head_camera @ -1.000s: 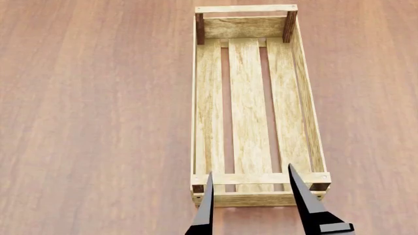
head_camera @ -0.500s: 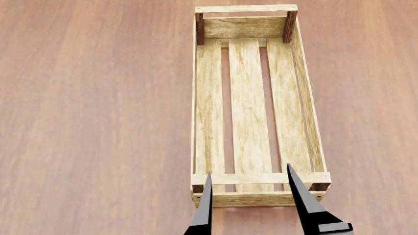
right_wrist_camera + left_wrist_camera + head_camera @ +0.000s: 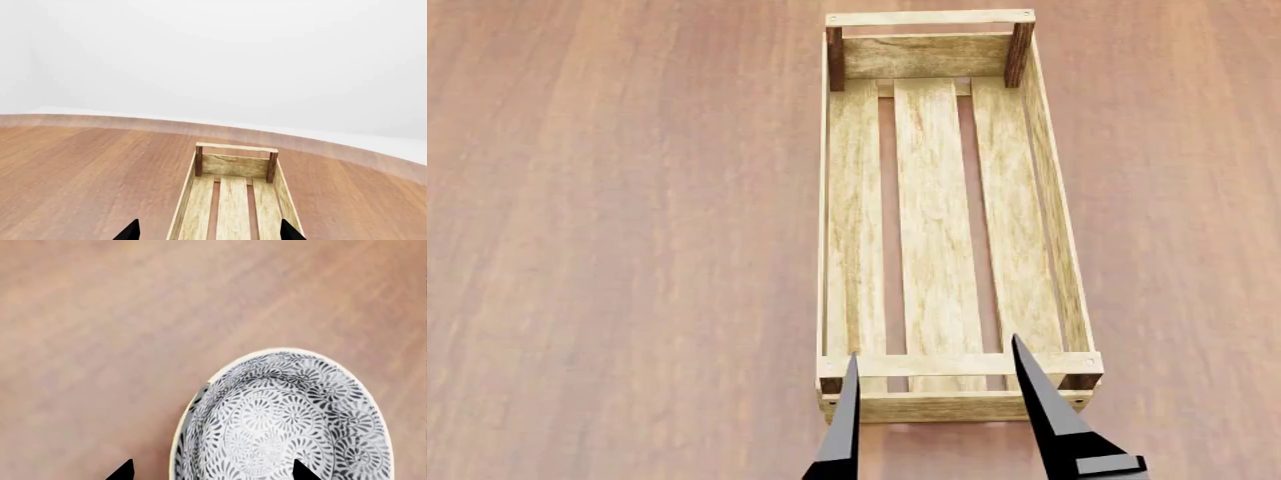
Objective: Stack the right bowl on the left bowl and place them in the tray.
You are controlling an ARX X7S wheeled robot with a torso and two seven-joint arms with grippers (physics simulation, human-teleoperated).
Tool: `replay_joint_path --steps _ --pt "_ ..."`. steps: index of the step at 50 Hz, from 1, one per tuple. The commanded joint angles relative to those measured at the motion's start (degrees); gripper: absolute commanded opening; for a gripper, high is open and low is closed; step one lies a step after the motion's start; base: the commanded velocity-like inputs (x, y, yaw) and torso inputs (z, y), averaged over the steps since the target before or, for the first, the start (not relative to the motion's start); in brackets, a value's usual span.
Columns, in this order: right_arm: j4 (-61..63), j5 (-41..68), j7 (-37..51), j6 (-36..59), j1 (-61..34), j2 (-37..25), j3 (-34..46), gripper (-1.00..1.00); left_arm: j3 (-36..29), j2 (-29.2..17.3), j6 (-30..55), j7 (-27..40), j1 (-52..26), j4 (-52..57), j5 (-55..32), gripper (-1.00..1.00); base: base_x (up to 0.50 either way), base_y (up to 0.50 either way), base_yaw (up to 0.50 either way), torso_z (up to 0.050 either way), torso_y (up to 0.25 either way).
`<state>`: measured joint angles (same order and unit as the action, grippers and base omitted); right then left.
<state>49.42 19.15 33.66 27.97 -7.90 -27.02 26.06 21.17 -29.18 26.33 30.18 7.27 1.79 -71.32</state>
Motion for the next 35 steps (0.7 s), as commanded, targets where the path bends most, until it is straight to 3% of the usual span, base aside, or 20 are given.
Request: replay_joint_path --steps 1,32,33,35 --pt "-2.2 -0.1 -1.7 -1.9 -0.3 0.9 -1.4 1.00 2.2 1.2 -0.7 -2.5 -0.6 -2.2 -0.7 1.00 0.00 0.00 0.00 0.000 0.000" --pt "-2.4 0.1 -1.4 -2.2 -0.5 0.7 -1.0 1.00 1.1 1.7 -1.2 -3.8 -3.2 -6.2 -0.2 1.00 0.00 0.00 0.00 0.000 0.000" --pt "-2.2 0.1 -1.4 -2.1 -0.5 0.7 -1.0 1.00 1.2 1.7 -1.2 -3.5 -3.0 -5.9 -0.3 -1.00 0.00 0.00 0.00 0.000 0.000" --pt "-2.4 0.1 -1.4 -2.3 -0.4 0.7 -1.0 1.00 1.3 1.7 -1.2 -3.3 -3.0 -5.8 -0.2 -1.00 0.00 0.00 0.00 0.000 0.000"
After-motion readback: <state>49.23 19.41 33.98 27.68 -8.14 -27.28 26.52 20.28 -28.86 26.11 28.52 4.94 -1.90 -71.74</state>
